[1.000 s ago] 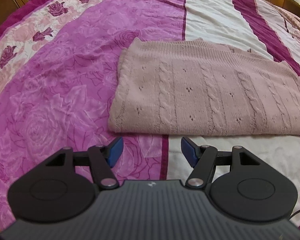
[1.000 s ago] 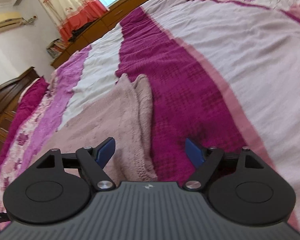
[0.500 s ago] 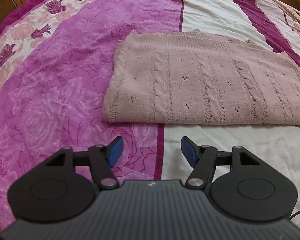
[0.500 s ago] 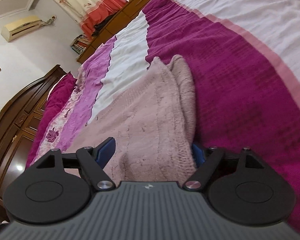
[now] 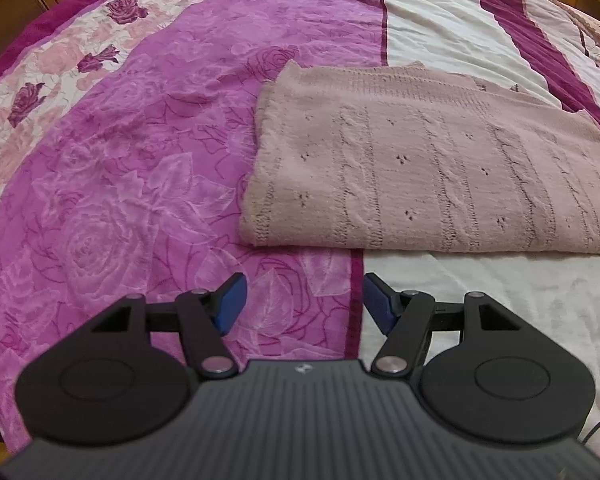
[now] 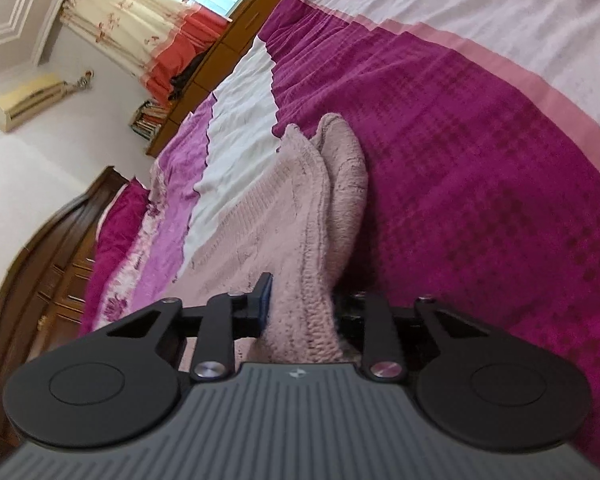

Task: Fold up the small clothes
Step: 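Grasp the end of the folded cardigan with the right gripper and lift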

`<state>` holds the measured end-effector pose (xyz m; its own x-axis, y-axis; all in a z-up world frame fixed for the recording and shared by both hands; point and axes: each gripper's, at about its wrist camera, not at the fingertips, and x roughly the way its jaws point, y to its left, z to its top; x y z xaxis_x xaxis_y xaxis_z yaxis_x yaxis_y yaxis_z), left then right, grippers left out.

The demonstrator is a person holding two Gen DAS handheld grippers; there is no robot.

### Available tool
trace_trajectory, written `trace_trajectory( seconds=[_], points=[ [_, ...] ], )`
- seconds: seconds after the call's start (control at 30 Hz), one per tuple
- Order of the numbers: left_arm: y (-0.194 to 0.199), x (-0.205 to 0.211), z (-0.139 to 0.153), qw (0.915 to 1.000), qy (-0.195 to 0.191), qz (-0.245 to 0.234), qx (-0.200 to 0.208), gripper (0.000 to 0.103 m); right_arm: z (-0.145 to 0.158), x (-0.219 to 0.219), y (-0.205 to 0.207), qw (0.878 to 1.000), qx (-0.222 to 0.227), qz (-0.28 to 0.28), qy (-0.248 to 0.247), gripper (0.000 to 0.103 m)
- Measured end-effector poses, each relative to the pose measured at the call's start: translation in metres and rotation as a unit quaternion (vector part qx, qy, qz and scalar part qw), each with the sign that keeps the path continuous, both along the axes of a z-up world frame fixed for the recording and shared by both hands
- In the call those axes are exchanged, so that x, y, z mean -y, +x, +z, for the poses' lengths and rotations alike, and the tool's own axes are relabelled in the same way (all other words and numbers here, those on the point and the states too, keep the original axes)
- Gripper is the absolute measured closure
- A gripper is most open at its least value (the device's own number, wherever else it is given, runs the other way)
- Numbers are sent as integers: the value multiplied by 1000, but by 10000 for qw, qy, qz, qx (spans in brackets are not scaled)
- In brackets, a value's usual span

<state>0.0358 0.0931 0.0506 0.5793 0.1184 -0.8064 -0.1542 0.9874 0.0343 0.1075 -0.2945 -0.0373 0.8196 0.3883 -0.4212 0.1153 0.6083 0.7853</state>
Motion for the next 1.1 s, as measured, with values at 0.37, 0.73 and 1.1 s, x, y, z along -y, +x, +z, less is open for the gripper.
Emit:
trace_trajectory(
  seconds=[0.37,0.73,1.1],
  points=[
    [2,-20,1,9999,25,108,-49,38,27,-6,7,9998,90,170,-106,81],
    [-1,-33,4,9998,5,179,-95,38,67,-32,11,9972,462,421,-417,81],
    [-2,-44,5,9997,-52,248,-48,38,98,-65,8,9941,732,623,-503,82]
  ],
)
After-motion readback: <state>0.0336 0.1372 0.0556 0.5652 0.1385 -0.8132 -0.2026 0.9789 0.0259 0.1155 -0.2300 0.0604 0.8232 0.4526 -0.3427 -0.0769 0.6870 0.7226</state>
